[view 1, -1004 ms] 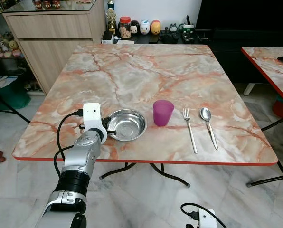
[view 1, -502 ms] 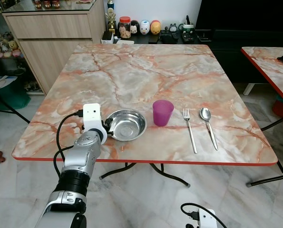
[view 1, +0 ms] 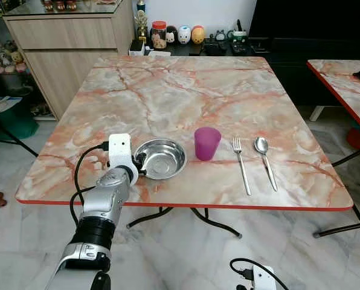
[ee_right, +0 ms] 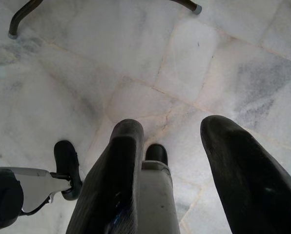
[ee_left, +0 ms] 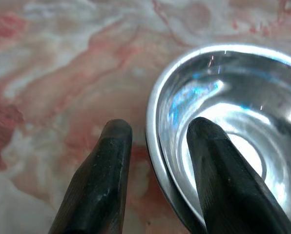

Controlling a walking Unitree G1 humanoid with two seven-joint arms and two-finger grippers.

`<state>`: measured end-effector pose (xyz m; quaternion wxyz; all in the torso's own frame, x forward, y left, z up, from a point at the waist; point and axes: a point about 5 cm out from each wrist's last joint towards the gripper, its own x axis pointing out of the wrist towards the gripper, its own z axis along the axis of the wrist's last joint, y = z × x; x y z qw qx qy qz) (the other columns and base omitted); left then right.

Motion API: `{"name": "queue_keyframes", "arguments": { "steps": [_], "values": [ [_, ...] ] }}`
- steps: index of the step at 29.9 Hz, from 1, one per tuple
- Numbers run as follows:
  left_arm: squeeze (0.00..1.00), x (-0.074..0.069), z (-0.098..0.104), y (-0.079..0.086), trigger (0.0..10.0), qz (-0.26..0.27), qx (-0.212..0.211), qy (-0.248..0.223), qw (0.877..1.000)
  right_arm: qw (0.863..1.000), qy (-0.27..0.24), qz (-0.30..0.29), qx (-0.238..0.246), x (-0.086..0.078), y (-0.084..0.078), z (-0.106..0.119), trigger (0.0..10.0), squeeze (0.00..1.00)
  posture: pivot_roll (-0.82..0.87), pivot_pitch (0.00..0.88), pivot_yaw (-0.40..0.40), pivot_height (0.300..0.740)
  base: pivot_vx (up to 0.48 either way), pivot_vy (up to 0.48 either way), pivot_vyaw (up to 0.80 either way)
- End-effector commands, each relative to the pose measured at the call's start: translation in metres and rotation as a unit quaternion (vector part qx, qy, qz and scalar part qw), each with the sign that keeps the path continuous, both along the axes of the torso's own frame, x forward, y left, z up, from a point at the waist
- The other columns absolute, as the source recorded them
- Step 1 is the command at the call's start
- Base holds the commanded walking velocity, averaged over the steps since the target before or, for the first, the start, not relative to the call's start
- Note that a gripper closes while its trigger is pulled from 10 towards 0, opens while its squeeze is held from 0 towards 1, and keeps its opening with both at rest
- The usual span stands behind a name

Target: Setting the table

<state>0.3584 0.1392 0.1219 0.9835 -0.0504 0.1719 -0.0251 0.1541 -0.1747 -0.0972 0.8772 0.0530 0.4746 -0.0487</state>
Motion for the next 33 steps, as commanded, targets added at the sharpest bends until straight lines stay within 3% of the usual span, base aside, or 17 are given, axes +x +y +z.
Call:
{"name": "queue_keyframes", "arguments": {
  "steps": [1, 8, 9, 10, 11, 33],
  "values": [
    [0.00, -0.0016, -0.0049, -0.0034, 10.0, -0.010, 0.006, 0.014, 1.000, 1.000, 0.008, -0.001, 0.001, -0.0032, 0.0010, -0.0015, 10.0, 0.00, 0.03, 0.000, -0.011, 0.740, 0.000, 0.000, 0.00],
    [0.00, -0.0022, -0.0059, -0.0047, 10.0, -0.011, 0.005, 0.017, 1.000, 1.000, 0.008, 0.000, 0.001, -0.0034, 0.0010, -0.0016, 10.0, 0.00, 0.03, 0.000, -0.011, 0.740, 0.000, 0.000, 0.00],
    [0.00, -0.0022, -0.0059, -0.0047, 8.6, -0.011, 0.005, 0.017, 1.000, 1.000, 0.008, 0.000, 0.001, -0.0034, 0.0010, -0.0016, 10.0, 0.00, 0.03, 0.000, -0.011, 0.740, 0.000, 0.000, 0.00],
    [0.00, -0.0022, -0.0059, -0.0047, 2.5, -0.010, 0.005, 0.018, 1.000, 1.000, 0.008, 0.000, 0.001, -0.0033, 0.0010, -0.0016, 10.0, 0.00, 0.03, 0.000, -0.010, 0.740, 0.000, 0.000, 0.00],
    [0.00, -0.0022, -0.0058, -0.0048, 0.0, -0.009, 0.005, 0.017, 1.000, 1.000, 0.008, 0.000, 0.001, -0.0033, 0.0009, -0.0016, 10.0, 0.00, 0.03, 0.000, -0.010, 0.740, 0.000, 0.000, 0.00],
    [0.00, -0.0009, -0.0024, 0.0016, 0.0, 0.002, 0.009, 0.011, 1.000, 1.000, 0.009, 0.001, 0.001, -0.0031, 0.0008, -0.0015, 10.0, 0.00, 0.04, 0.000, -0.012, 0.740, 0.000, 0.000, 0.00]
  ]
}}
